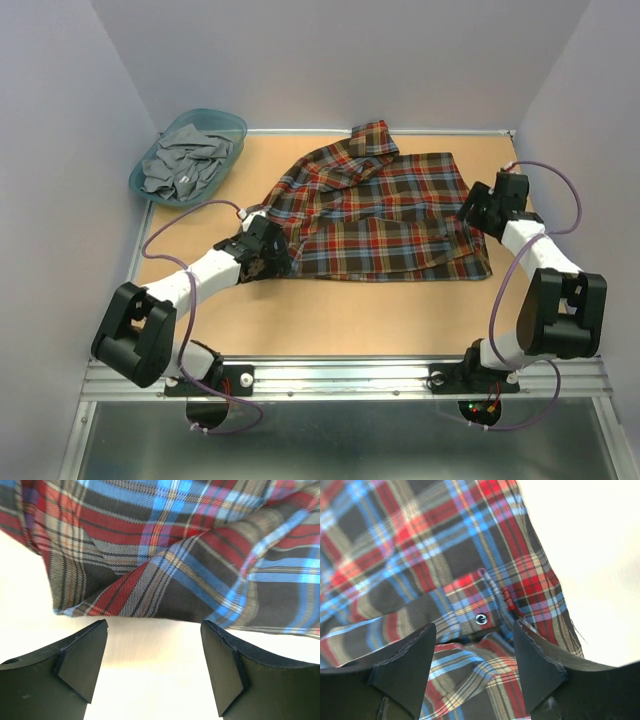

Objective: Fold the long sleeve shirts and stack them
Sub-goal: Fold the shirt

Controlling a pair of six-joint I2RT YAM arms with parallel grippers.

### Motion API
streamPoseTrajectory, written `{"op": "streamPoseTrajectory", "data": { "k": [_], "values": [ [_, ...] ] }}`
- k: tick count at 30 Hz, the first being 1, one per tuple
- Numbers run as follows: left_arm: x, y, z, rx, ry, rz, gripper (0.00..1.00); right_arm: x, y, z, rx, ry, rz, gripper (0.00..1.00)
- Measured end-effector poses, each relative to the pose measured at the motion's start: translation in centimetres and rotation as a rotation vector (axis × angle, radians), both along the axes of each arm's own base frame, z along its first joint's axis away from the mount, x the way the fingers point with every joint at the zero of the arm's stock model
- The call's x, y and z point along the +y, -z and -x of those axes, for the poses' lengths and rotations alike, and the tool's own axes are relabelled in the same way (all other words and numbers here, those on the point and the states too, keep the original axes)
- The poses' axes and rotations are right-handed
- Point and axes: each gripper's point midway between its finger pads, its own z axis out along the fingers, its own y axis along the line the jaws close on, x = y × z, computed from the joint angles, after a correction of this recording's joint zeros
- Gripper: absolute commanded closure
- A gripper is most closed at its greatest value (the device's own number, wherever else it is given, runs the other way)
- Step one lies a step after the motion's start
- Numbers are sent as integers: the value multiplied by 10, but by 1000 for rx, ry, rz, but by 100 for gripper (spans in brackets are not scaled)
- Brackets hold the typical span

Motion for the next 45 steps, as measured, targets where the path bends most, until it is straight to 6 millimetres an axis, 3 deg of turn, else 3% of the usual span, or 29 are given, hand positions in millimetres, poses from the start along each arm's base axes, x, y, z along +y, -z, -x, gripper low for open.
{"op": "streamPoseTrajectory", "data": {
  "k": [6, 10, 12, 15, 18, 22, 26, 32, 41, 45],
  "values": [
    [-15, -50, -27, -111, 8, 59, 16, 26, -22, -2, -66, -42, -109, 31],
    [-31, -73, -40, -158, 32, 119, 20, 68, -26, -1, -66, -133, -212, 32],
    [-39, -74, -42, -155, 53, 149, 25, 90, -28, -1, -66, -178, -265, 34],
    [-54, -59, -46, -116, 86, 186, 29, 101, -22, -3, -63, -193, -307, 36],
    [-62, -29, -47, -40, 96, 188, 32, 99, -2, -5, -27, -168, -324, 39],
    [-61, 12, -43, 44, 71, 189, 33, 84, 39, -3, 54, -102, -344, 41],
    [-53, 9, -54, 6, 15, 275, 33, 61, 63, 2, 90, -26, -358, 41],
    [-29, 6, -53, -23, -73, 383, 31, 35, 67, -1, 63, 64, -403, 41],
    [24, 6, -22, 14, -214, 332, 28, 6, 65, -5, 29, 133, -378, 37],
    [39, 2, -13, 22, -240, 290, 28, 9, 62, -3, 30, 102, -348, 35]
  ]
}}
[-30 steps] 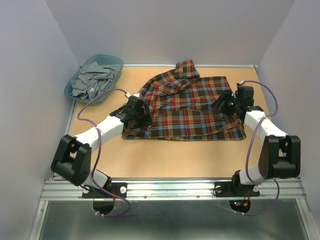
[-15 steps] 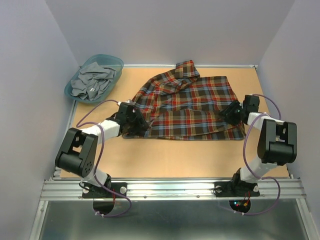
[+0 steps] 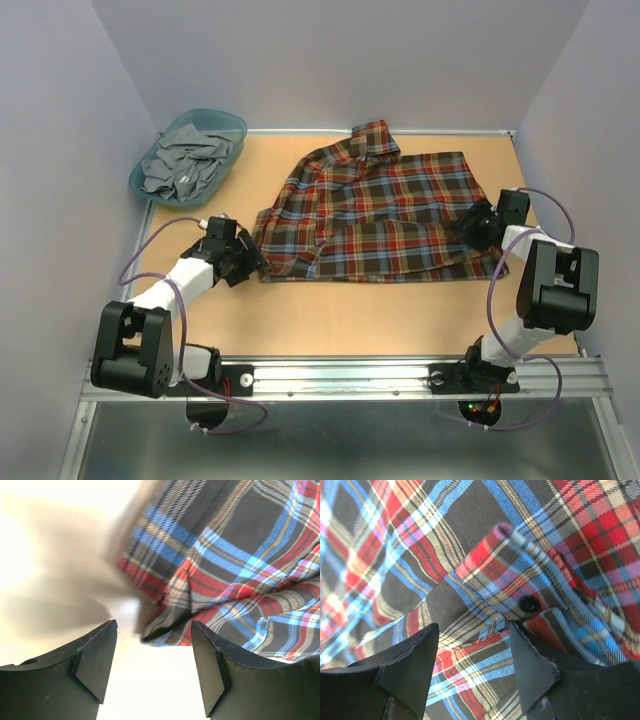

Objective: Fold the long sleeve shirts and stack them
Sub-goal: Fold the shirt

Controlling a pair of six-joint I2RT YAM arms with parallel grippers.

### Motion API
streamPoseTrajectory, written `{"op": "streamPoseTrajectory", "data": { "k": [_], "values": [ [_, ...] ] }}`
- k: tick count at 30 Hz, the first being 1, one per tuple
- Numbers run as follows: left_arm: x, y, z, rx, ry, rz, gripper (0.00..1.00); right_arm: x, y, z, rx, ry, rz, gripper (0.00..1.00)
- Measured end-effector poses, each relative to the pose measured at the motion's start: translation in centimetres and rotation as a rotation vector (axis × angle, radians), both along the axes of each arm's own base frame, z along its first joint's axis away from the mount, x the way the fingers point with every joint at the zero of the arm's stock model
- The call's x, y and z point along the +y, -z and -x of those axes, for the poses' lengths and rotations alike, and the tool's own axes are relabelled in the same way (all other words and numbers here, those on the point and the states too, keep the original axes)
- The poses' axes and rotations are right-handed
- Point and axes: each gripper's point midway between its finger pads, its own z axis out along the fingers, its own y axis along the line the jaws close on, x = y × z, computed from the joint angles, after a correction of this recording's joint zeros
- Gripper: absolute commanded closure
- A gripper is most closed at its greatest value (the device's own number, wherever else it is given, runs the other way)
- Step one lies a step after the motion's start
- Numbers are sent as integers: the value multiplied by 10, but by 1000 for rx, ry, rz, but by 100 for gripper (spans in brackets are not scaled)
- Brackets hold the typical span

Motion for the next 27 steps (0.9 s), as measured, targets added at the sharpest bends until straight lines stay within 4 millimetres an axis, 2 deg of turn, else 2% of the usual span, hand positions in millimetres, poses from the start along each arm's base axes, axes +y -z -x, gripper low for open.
{"op": "streamPoseTrajectory", "data": {
  "k": [3, 6, 9, 13, 16, 18, 22, 24, 27],
  "values": [
    [2, -8, 1, 2, 13, -13, 27, 11, -8, 3, 8, -44, 47, 34],
    [0, -31, -14, -47, 27, -21, 25, 36, -28, -1, -20, -131, 115, 32],
    [-4, -60, -40, -131, 48, -29, 23, 75, -48, -8, -63, -237, 177, 30],
    [-14, -76, -68, -186, 82, -52, 20, 141, -60, -6, -102, -400, 241, 28],
    [-24, -64, -80, -164, 113, -79, 19, 177, -51, 2, -88, -493, 277, 27],
    [-30, -49, -84, -129, 133, -102, 19, 189, -34, 9, -48, -535, 301, 27],
    [-34, -14, -82, -42, 154, -143, 19, 195, -2, 25, 52, -574, 351, 27],
    [-35, -4, -79, -12, 155, -154, 19, 197, 9, 32, 90, -592, 366, 27],
    [-29, 5, -72, 10, 134, -169, 18, 206, 12, 41, 103, -624, 385, 27]
  ]
}}
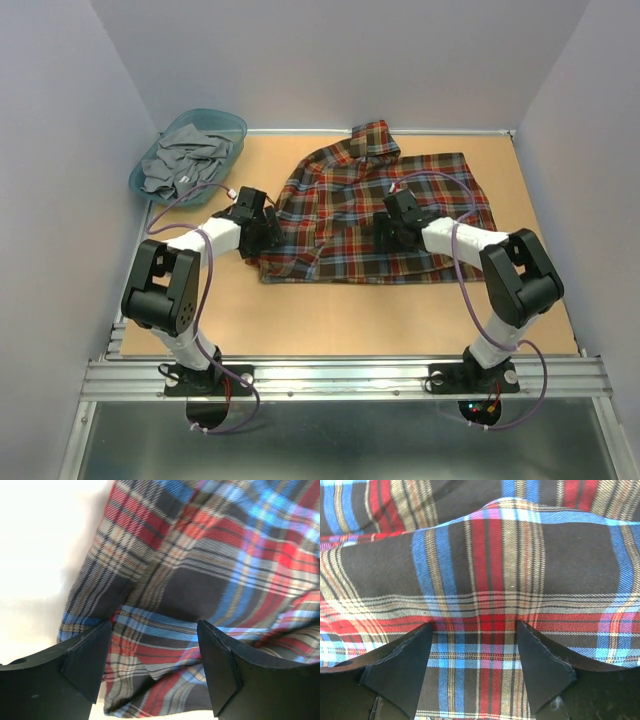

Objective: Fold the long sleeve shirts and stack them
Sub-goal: Fold the shirt

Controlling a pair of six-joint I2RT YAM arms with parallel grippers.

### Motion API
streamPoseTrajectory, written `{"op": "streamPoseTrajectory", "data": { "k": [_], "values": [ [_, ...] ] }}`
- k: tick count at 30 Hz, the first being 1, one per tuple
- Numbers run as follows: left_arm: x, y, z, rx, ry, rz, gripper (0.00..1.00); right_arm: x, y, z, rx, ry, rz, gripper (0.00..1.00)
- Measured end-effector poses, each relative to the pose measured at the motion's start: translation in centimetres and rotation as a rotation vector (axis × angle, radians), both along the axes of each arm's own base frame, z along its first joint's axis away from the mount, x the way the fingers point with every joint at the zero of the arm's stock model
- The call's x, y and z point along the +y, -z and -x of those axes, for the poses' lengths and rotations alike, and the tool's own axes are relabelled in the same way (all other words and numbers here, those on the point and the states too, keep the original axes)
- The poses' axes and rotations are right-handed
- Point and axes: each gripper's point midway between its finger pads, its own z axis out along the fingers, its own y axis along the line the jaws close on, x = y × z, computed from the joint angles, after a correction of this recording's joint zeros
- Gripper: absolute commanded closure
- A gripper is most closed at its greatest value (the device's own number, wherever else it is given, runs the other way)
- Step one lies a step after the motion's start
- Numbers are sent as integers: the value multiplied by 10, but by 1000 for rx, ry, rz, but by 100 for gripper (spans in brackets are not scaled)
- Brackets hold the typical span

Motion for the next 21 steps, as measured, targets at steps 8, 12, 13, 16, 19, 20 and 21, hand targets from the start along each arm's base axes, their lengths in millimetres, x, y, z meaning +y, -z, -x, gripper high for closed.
{"op": "streamPoseTrajectory", "data": {
  "k": [8, 12, 13, 16, 19, 20, 21],
  "values": [
    [21, 2, 35, 1, -64, 10, 17, 26, 4, 46, 71, -94, 34, 26],
    [32, -2, 72, 49, -102, 42, 17, 33, 5, 83, 146, -138, 42, 26],
    [33, -4, 79, 60, -111, 48, 17, 33, 5, 93, 168, -147, 44, 26],
    [35, -28, 87, 17, -130, 70, 17, 26, 3, 116, 237, -150, 55, 26],
    [37, -48, 81, -28, -140, 68, 17, 12, -3, 131, 292, -143, 101, 26],
    [37, -56, 73, -52, -141, 69, 17, 8, -8, 132, 302, -138, 121, 26],
    [36, -61, 69, -64, -139, 70, 17, 5, -14, 130, 304, -135, 132, 26]
  ]
}}
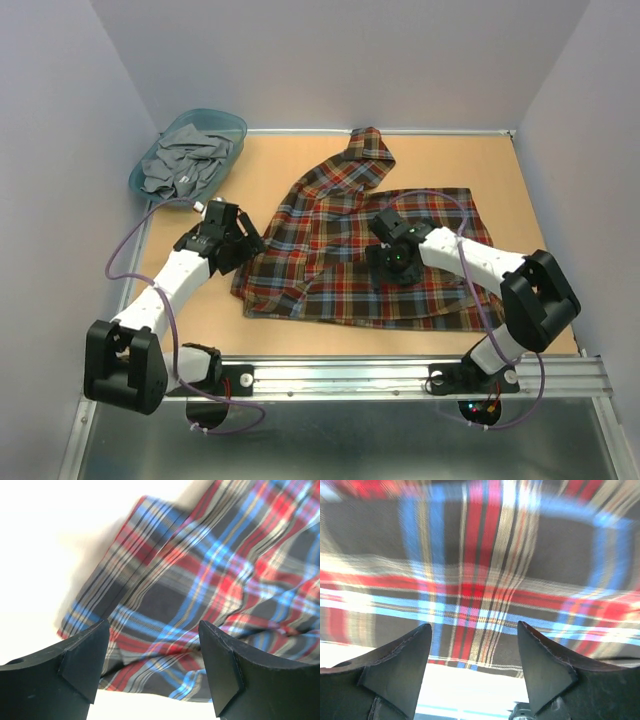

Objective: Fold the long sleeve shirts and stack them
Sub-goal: Fold the shirt

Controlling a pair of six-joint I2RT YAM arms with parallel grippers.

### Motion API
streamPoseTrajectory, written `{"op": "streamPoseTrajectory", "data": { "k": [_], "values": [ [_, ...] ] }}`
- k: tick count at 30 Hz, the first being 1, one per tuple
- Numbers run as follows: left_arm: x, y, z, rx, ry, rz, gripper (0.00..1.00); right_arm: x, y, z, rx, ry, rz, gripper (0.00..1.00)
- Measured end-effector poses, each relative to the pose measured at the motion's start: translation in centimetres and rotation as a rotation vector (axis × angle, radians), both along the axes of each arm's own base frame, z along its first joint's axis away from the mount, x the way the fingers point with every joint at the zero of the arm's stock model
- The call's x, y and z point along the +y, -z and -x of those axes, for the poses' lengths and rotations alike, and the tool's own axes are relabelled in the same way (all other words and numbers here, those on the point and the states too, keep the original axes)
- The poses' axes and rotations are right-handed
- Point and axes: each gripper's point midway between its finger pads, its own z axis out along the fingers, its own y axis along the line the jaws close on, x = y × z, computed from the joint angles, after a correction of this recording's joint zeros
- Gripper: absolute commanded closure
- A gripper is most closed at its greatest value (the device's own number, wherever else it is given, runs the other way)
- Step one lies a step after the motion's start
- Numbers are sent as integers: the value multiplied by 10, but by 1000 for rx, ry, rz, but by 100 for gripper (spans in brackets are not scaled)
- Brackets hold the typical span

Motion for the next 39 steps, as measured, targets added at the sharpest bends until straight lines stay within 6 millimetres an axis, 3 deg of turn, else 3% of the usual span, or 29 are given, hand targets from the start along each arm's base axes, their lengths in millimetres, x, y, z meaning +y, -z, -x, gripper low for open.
{"op": "streamPoseTrajectory", "data": {
  "k": [2, 4, 5, 7, 10, 13, 18, 21, 26, 30, 34, 39],
  "values": [
    [-2, -6, -10, -14, 8, -3, 17, 0, -18, -15, -29, 9, -3, 26],
    [-10, -12, -27, -37, 27, -2, 17, -3, -43, -47, -100, 59, -37, 26],
    [-14, -14, -33, -43, 40, -5, 17, -12, -58, -71, -153, 108, -55, 27],
    [-28, -18, -51, -68, 78, -7, 17, -36, -71, -99, -214, 198, -56, 27],
    [-47, -21, -71, -86, 124, -13, 17, -80, -71, -122, -236, 346, -53, 28],
    [-69, -23, -97, -108, 168, -18, 16, -108, -61, -133, -233, 465, -93, 28],
    [-91, -14, -137, -130, 205, -43, 16, -135, -34, -134, -196, 600, -134, 30],
    [-93, 8, -151, -108, 217, -77, 16, -148, -14, -138, -182, 684, -169, 30],
    [-89, 44, -146, -25, 223, -107, 16, -180, 13, -122, -154, 819, -160, 31],
    [-82, 58, -138, 7, 208, -105, 16, -200, 16, -117, -192, 901, -168, 31],
    [-75, 59, -130, -6, 180, -75, 16, -205, 15, -110, -237, 945, -183, 31],
    [-56, 59, -106, 15, 128, -50, 17, -219, 15, -89, -253, 1017, -165, 30]
  ]
}}
